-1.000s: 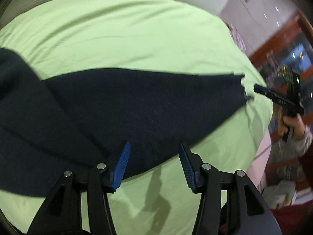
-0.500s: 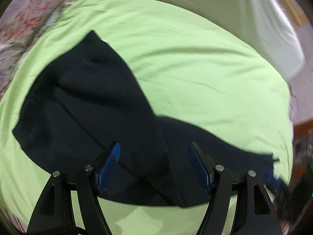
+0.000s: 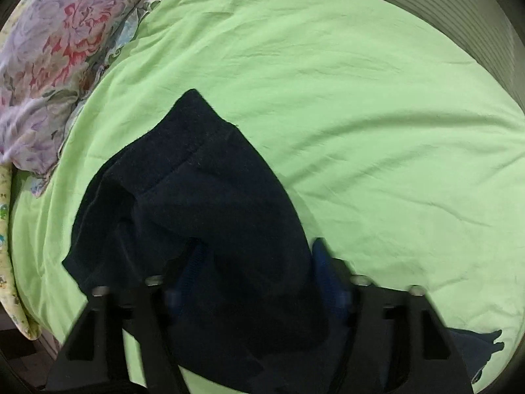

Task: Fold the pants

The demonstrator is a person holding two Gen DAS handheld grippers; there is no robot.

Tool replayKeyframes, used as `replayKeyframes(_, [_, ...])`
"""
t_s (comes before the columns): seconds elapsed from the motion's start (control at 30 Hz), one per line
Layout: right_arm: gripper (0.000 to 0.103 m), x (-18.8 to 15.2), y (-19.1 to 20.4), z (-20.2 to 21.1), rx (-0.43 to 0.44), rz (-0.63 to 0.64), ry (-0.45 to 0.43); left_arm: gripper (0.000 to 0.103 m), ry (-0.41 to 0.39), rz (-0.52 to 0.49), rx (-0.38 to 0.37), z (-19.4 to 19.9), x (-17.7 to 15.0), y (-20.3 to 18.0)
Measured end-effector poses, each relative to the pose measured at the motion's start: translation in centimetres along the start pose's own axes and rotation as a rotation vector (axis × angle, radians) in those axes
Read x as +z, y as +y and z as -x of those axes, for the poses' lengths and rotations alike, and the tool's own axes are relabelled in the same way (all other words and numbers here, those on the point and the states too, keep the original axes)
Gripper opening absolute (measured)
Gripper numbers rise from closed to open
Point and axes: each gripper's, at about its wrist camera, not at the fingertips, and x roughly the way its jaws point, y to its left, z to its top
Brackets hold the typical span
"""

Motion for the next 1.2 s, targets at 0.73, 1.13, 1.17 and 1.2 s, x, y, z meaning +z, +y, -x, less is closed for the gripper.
replayKeyframes(0.73, [0.006,-0.8,6.3,1.9,-0.166,0.344,-0.006,0.008,-0.252,0.36,-0.605,3.9,-11.8,17.1])
replayKeyframes(1.13, [0.01,-1.1,7.1,-0.8,-0.232,0.428,0.112,0.009,-0.212,0.429,-0.645,-1.3,-15.1,22.0])
replayKeyframes(1.17, [0.01,-1.1,7.1,-0.9,-0.235,0.426,0.117,0.009,-0.209,0.435,-0.642,-1.5,-15.3,22.3])
replayKeyframes(1.2, [0.01,-1.1,7.0,-1.0,-0.237,0.426,0.119,0.009,-0.206,0.442,-0.641,-1.7,-15.6,22.7])
